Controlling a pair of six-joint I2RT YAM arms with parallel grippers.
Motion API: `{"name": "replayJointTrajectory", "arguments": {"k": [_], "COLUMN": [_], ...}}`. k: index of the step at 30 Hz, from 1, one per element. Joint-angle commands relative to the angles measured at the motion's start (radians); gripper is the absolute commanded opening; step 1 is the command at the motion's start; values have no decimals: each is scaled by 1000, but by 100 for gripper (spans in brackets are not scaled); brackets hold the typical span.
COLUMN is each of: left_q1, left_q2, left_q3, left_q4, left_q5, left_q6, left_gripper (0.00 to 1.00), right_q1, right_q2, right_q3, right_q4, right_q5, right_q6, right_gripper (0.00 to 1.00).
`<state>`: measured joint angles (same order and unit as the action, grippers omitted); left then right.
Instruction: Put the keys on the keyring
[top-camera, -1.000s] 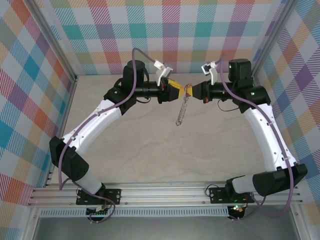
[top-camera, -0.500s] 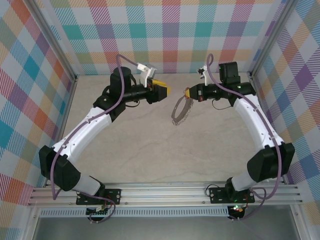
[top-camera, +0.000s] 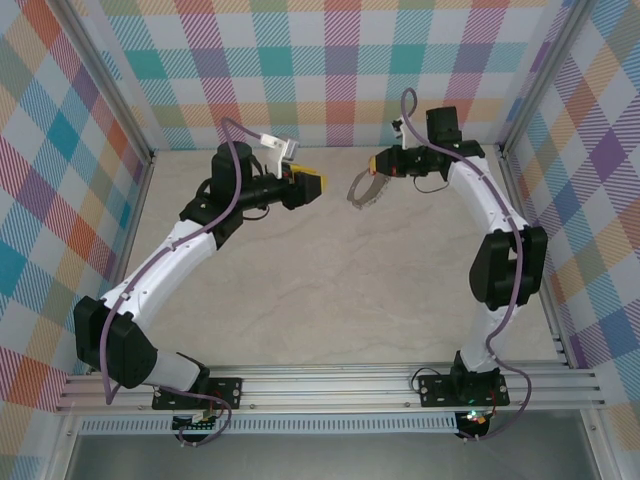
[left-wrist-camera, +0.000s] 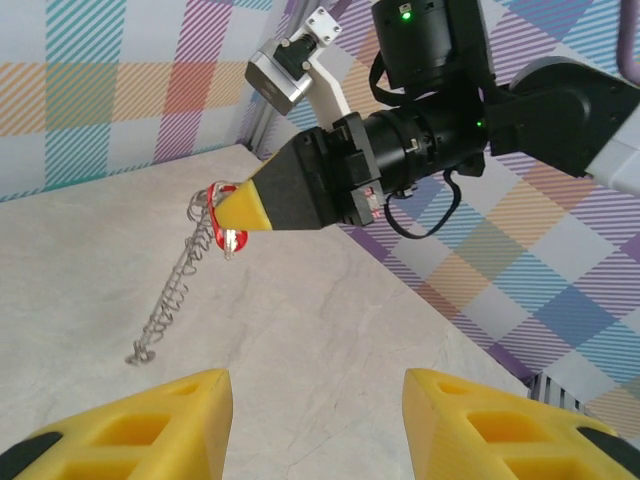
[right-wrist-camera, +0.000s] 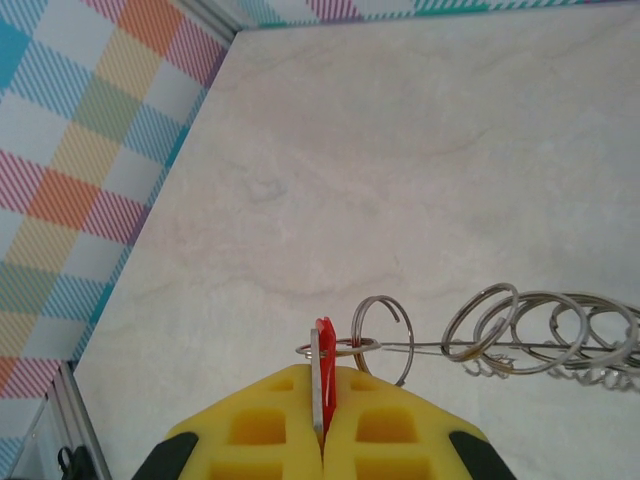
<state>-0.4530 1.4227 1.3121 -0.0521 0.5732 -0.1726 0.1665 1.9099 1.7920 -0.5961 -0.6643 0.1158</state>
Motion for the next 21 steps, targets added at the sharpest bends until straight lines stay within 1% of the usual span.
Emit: {"name": "replayJointTrajectory", "arguments": {"k": [1,6,13,18,21], "left_q1": [16,16,15,14,13], "left_q2": [-31,-36,-51,-58,-58], "left_q3": [-22,-46,-78,-95,-104], "left_q4": [20,31,71,78,75], "left_q5": [-4,2,17,15,9], "left_q6": [-14,-30,-81,-102,-105], "left_gripper": [48,48,48,48,48], "right_q1": [-13,-29,-25,-7,16], "right_q2": [21,-27,-154,-192,-184], "right_q3": [-1,-248,-612,-779,-841], "right_q4": [50,190,392,462,485], "right_q5": [-15,8,-22,-11,4], "right_q6": [37,99,200,227,235], "right_gripper": [0,0,0,0,0]}}
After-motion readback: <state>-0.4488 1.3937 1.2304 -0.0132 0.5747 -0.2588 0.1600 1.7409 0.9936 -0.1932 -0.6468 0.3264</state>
